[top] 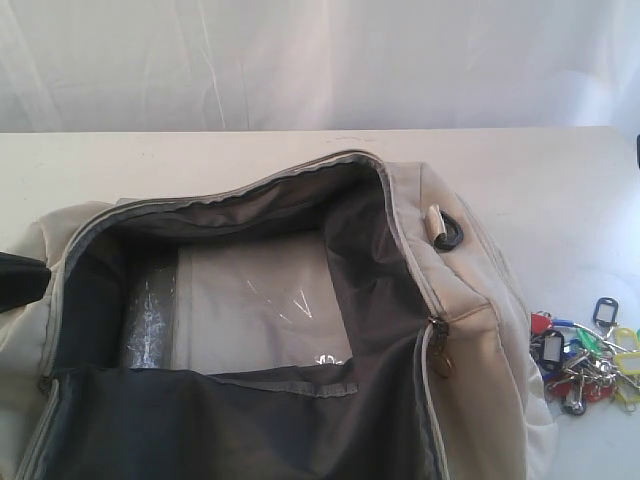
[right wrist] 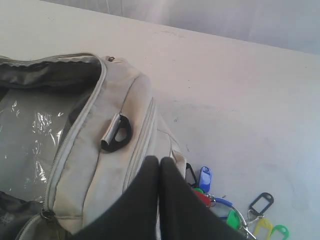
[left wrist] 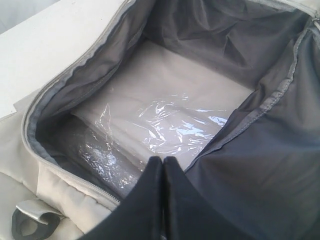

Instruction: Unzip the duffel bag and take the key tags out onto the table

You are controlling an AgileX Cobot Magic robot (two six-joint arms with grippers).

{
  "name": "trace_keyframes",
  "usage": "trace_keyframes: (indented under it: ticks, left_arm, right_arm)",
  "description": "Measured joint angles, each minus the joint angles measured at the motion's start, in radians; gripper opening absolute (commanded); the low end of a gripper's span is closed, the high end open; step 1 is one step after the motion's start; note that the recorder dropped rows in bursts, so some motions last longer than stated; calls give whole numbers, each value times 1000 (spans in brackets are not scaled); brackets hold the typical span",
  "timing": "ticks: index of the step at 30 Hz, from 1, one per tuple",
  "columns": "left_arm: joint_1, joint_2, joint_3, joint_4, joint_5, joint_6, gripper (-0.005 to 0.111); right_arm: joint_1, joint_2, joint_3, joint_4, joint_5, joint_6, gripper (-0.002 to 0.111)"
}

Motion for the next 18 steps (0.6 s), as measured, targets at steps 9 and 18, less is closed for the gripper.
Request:
trace_keyframes:
  ticks: [9,18]
  left_arm:
    - [0,0,0,0,0,0,0]
    - [0,-9,0,-2,2,-1,0]
  right_arm:
    - [0,0,0,0,0,0,0]
    - [0,0,0,0,0,0,0]
